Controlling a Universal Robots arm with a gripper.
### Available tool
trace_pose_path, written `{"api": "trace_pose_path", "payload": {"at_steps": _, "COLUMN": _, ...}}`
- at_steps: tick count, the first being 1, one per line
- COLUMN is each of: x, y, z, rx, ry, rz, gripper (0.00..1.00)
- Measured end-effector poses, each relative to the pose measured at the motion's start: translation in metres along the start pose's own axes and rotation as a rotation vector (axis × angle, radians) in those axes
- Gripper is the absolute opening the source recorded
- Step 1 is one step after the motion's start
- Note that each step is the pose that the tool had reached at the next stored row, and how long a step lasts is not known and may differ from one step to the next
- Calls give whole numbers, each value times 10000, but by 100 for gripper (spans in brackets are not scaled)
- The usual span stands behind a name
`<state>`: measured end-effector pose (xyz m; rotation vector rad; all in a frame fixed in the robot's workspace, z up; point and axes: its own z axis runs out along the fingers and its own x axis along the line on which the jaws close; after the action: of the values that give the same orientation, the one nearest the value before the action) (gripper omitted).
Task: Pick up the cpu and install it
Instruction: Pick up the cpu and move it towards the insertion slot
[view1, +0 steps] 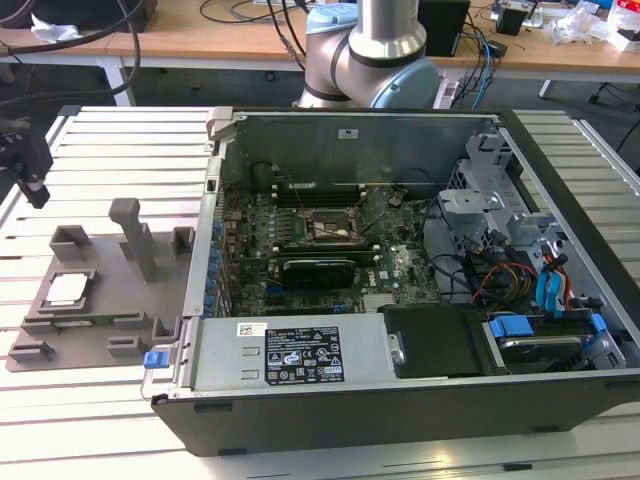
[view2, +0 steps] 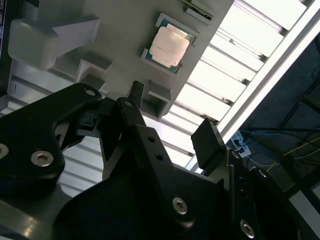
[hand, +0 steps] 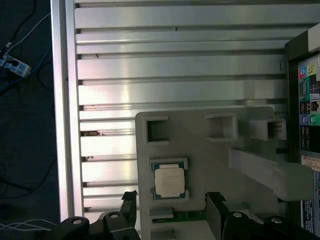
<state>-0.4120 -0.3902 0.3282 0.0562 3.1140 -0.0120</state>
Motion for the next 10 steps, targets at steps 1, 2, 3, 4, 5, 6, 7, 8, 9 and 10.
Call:
{"api": "trace_pose_path", "payload": {"at_steps": 1, "x": 0, "y": 0, "z": 5, "rx": 0, "ry": 1, "rz": 0, "gripper": 66}}
{"api": "trace_pose_path", "payload": {"at_steps": 2, "x": 0, "y": 0, "z": 6, "rx": 1, "ry": 2, "rz": 0, "gripper": 66}}
{"api": "trace_pose_path", "payload": {"at_steps": 3, "x": 0, "y": 0, "z": 8, "rx": 1, "ry": 2, "rz": 0, "gripper": 66}}
{"api": "trace_pose_path", "payload": {"at_steps": 4, "x": 0, "y": 0, "z": 11, "rx": -1, "ry": 0, "rz": 0, "gripper": 66}}
{"api": "trace_pose_path", "payload": {"at_steps": 5, "x": 0, "y": 0, "z": 12, "rx": 0, "ry": 1, "rz": 0, "gripper": 66}}
{"api": "trace_pose_path", "payload": {"at_steps": 6, "x": 0, "y": 0, "z": 14, "rx": 0, "ry": 1, "rz": 0, "gripper": 66}}
{"api": "trace_pose_path", "payload": {"at_steps": 7, "x": 0, "y": 0, "z": 15, "rx": 0, "ry": 1, "rz": 0, "gripper": 66}}
{"api": "trace_pose_path", "payload": {"at_steps": 8, "x": 0, "y": 0, "z": 17, "rx": 0, "ry": 1, "rz": 0, "gripper": 66}}
{"api": "trace_pose_path", "payload": {"at_steps": 9, "x": 1, "y": 0, "z": 20, "rx": 0, "ry": 1, "rz": 0, "gripper": 66}}
{"api": "trace_pose_path", "payload": {"at_steps": 10, "x": 0, "y": 0, "z": 23, "rx": 0, "ry": 0, "rz": 0, "gripper": 66}}
